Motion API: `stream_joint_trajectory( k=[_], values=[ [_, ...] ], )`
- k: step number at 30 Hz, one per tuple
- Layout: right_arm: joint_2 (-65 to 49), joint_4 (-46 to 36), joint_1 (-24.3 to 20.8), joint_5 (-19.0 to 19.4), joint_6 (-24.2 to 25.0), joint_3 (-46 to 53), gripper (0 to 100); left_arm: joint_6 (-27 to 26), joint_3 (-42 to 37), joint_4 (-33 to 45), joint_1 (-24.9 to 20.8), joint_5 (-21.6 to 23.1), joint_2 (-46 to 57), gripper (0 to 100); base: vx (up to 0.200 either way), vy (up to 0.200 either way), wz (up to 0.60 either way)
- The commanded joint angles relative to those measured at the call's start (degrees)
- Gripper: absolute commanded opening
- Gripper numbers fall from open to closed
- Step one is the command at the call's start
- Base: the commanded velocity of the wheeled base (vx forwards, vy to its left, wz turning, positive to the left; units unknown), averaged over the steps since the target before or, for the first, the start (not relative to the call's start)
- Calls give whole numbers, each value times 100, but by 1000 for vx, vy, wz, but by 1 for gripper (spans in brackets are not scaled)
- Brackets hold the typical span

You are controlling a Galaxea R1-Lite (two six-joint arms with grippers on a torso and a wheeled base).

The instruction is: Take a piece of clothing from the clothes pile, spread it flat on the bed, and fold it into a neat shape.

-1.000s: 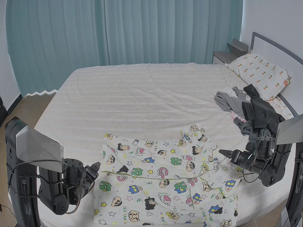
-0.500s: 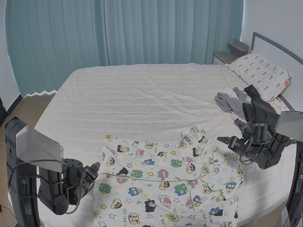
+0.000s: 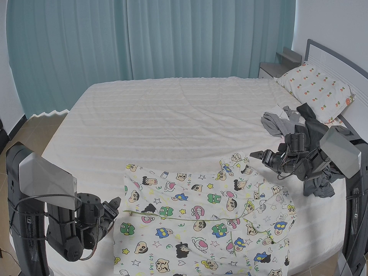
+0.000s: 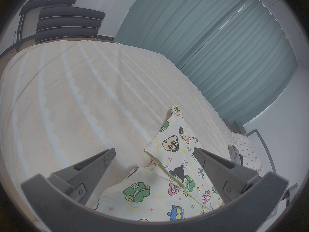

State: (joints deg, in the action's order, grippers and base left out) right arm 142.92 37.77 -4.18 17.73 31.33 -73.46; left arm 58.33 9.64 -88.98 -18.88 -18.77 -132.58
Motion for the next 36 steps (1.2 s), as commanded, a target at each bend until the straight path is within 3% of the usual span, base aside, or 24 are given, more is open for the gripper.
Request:
stream_joint_trajectory(
  k=[1, 12, 13, 23, 31, 36],
  values=[
    [456, -164, -83, 3, -30, -318, 100, 12, -6, -102, -1, -4, -4, 100, 0, 0, 0],
    [772, -340, -259, 29, -39, -634, 100, 12, -6, -102, -10, -4, -13, 100, 0, 0, 0],
    [772, -375, -267, 38, -39, -661, 0, 12, 3, -102, -10, -4, -13, 100, 0, 0, 0],
    [851, -490, -206, 64, 49, -968, 0, 12, 3, -102, -10, -4, -22, 100, 0, 0, 0],
    [948, 214, -65, 3, 198, -1127, 0, 12, 3, -102, -10, -12, -22, 100, 0, 0, 0],
    [948, 249, -39, -23, 224, -1100, 0, 12, 3, -102, -10, -12, -22, 100, 0, 0, 0]
  ],
)
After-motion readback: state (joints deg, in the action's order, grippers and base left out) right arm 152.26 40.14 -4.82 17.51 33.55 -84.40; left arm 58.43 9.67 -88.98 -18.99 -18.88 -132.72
